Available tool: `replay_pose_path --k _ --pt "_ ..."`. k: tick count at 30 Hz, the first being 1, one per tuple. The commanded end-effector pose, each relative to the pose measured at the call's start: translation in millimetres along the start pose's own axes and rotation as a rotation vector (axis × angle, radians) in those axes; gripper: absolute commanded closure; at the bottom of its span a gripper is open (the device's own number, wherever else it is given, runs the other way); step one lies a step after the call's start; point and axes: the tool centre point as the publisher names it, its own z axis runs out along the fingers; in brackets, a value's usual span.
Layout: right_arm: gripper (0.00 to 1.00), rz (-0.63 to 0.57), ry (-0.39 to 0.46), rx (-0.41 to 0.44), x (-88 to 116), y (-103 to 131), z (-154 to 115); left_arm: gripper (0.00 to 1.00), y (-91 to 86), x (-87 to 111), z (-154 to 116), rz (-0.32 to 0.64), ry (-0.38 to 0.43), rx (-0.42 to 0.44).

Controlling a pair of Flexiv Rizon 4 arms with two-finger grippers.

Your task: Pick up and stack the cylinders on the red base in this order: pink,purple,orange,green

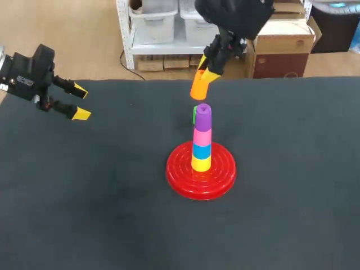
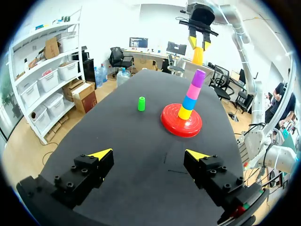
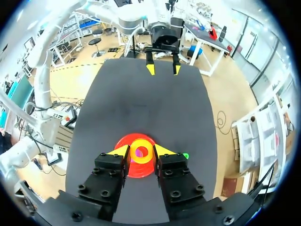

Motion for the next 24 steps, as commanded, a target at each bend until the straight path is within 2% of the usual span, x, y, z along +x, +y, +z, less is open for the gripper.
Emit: replay_pose_path --k 1,14,24 --pt "1.0 -0.005 -0.035 0.184 5.8 7.4 3.9 0.0 -0.1 1.1 0.0 0.002 -0.003 -0.001" --pt "1.0 -0.022 0.046 0.137 12.0 11.2 -10.8 0.0 -0.1 1.1 0.0 0.002 -0.003 -0.001" --pt "1.0 -0.023 0.058 0.063 10.3 17.5 -2.9 0.0 -0.1 1.1 0.0 0.002 -0.003 -0.001"
